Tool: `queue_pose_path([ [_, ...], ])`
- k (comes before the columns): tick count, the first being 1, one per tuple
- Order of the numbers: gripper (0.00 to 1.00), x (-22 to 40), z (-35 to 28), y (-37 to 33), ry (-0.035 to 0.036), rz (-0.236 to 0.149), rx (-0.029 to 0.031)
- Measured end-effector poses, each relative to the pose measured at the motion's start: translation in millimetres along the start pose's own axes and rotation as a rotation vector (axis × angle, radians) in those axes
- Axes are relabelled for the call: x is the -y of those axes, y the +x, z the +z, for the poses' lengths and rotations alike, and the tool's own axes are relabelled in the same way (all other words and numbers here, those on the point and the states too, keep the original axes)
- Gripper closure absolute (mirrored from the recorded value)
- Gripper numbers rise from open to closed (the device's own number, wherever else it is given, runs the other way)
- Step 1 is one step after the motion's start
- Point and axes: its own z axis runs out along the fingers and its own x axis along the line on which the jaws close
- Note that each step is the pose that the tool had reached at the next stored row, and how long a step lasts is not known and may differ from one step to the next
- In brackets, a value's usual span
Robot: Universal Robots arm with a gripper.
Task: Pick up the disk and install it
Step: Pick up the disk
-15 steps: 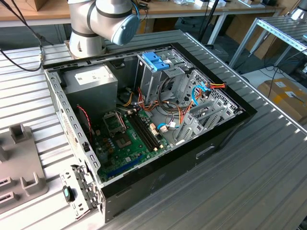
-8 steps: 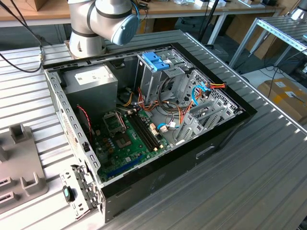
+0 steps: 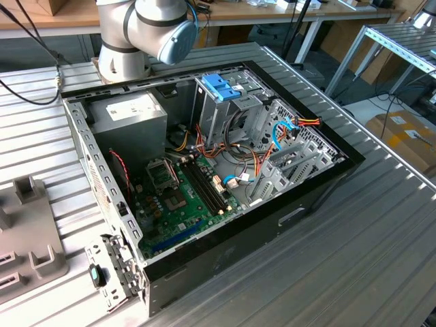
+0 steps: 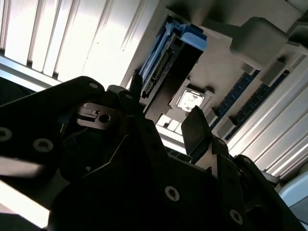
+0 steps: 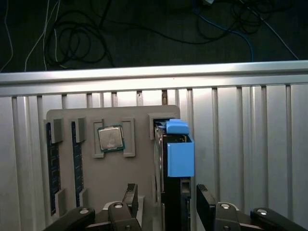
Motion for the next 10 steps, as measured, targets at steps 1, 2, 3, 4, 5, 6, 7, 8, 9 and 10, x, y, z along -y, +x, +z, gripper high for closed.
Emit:
queue_pose_path([
  [1,0.40,-0.1,0.4,-1.4,0.0001,0.000,0.0001],
  [2,0.40,-0.2,0.8,-2.9,0.0000,0.000,0.0000],
  [3,0.40,-0.3,1.5,-4.1,0.0000,0.000,0.0000],
  [4,0.40,-0.5,2.8,-4.8,0.0002,0.000,0.0002],
  [5,0.40,-0.6,4.5,-5.2,0.0002,0.000,0.0002],
  [6,0.40,-0.6,6.4,-5.3,0.0001,0.000,0.0001],
  [7,0.40,-0.7,8.3,-5.4,0.0001,0.000,0.0001],
  [8,0.40,-1.0,10.8,-5.5,0.0001,0.000,0.0001],
  [9,0.40,-1.1,12.5,-5.5,0.0000,0.000,0.0000],
  [10,0.40,-1.2,14.5,-5.5,0.0002,0.000,0.0001],
])
